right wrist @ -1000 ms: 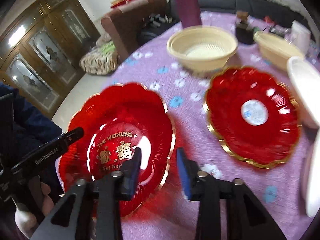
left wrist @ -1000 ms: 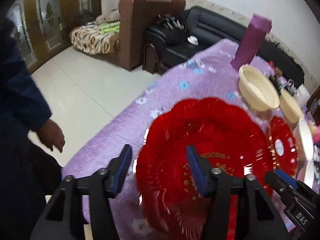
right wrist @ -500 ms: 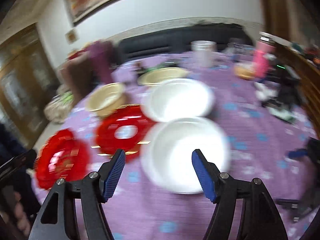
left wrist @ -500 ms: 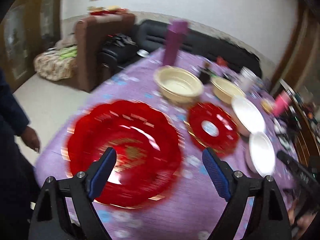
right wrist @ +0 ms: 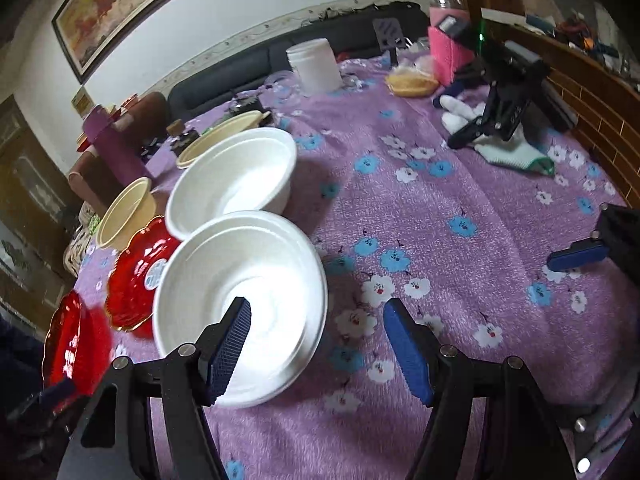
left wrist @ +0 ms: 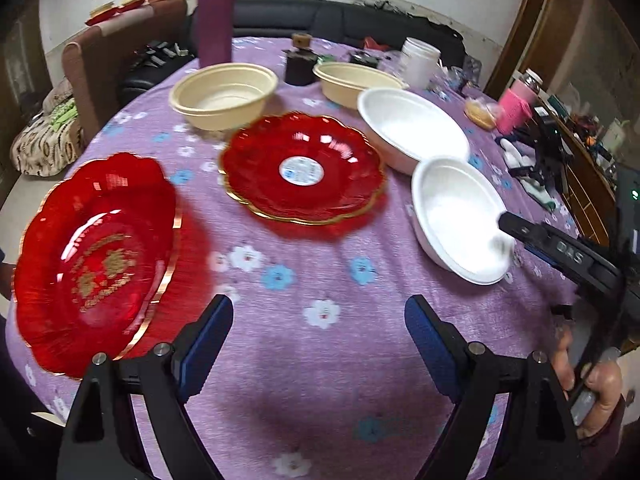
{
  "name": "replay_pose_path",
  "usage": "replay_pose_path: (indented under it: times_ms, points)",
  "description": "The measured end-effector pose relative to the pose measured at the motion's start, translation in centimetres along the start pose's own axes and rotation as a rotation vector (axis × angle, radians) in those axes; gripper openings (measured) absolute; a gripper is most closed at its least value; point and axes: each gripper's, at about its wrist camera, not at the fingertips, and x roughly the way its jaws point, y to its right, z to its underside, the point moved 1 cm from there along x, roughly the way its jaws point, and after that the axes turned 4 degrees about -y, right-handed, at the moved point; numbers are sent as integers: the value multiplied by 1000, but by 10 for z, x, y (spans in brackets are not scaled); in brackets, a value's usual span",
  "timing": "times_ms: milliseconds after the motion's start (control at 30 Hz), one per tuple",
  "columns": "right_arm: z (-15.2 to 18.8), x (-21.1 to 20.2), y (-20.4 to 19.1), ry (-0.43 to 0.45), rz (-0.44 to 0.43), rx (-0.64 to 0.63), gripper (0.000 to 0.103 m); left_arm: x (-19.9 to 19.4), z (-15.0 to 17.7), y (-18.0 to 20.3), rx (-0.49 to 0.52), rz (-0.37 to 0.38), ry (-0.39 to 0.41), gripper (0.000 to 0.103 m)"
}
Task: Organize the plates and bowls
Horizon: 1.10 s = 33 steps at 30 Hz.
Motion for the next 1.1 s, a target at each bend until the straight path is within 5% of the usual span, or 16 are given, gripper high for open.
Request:
replay_pose_path:
  times_ms: [300,533,633,833,967,1100]
  points:
    - [-11,35,-2,-45,-23,-5,71,28,-23,24,-21,31,-9,87]
    - [-9,44,-6,-91,-56,-28,24,56,-45,38,-50,68,-44,87]
    - [-6,43,-3,-107,-93,-25,16,67,-50,45,-39,70,-54,83]
    - [6,38,1,-173,-188,-9,14,80,-51,47,-41,116,-114,55]
    - [15,39,8,-254,-301,70,14,85,-44,43,-48,166,-179,24]
    - [27,39,10,-390,-428,178,14,78,-33,33,-94,248,-261,20]
